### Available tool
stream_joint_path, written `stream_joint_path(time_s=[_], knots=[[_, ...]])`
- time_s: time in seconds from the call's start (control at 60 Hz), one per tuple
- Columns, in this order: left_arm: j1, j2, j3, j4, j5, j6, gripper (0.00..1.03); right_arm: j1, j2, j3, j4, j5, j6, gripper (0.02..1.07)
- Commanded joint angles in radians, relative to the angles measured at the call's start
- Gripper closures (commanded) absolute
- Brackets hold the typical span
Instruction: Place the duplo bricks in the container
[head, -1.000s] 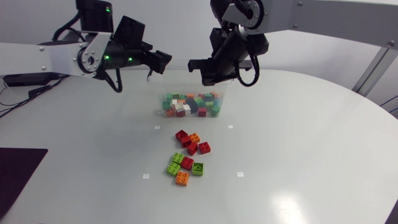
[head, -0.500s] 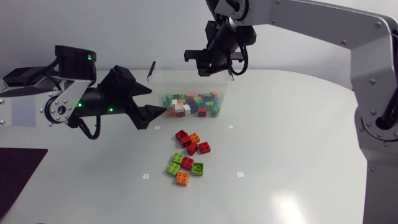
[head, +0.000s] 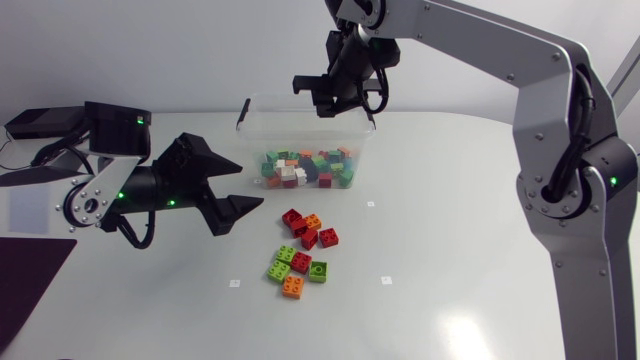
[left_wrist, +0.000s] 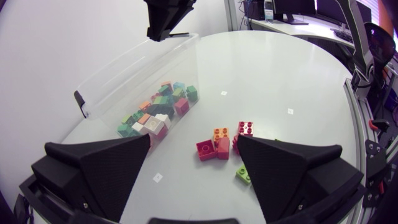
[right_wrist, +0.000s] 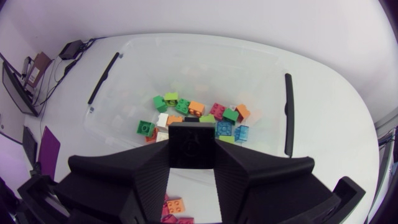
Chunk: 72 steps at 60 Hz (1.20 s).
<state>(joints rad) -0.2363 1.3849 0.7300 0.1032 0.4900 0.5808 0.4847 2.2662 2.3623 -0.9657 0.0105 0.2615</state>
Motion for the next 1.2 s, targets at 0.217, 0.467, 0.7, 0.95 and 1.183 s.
stream_joint_path(time_s=[0.217, 0.467, 0.7, 0.95, 1.183], knots=[[0.009, -0.038, -0.020, 0.012, 0.010, 0.011, 0.06, 0.038, 0.033, 0.058, 0.055, 0.120, -0.002, 0.05], [0.015, -0.044, -0.060, 0.027, 0.010, 0.028, 0.06, 0.040, -0.097, -0.192, 0.325, 0.181, -0.042, 0.06], [0.011, -0.001, -0.084, -0.045, 0.058, 0.139, 0.06, 0.046, -0.303, -0.472, 0.415, 0.183, -0.065, 0.06], [-0.052, 0.062, -0.119, -0.194, 0.099, 0.386, 0.07, 0.083, -0.528, -0.758, 0.464, 0.178, -0.114, 0.06], [-0.086, 0.163, -0.112, -0.263, 0.101, 0.516, 0.10, 0.094, -0.697, -1.011, 0.524, 0.101, -0.150, 0.06]])
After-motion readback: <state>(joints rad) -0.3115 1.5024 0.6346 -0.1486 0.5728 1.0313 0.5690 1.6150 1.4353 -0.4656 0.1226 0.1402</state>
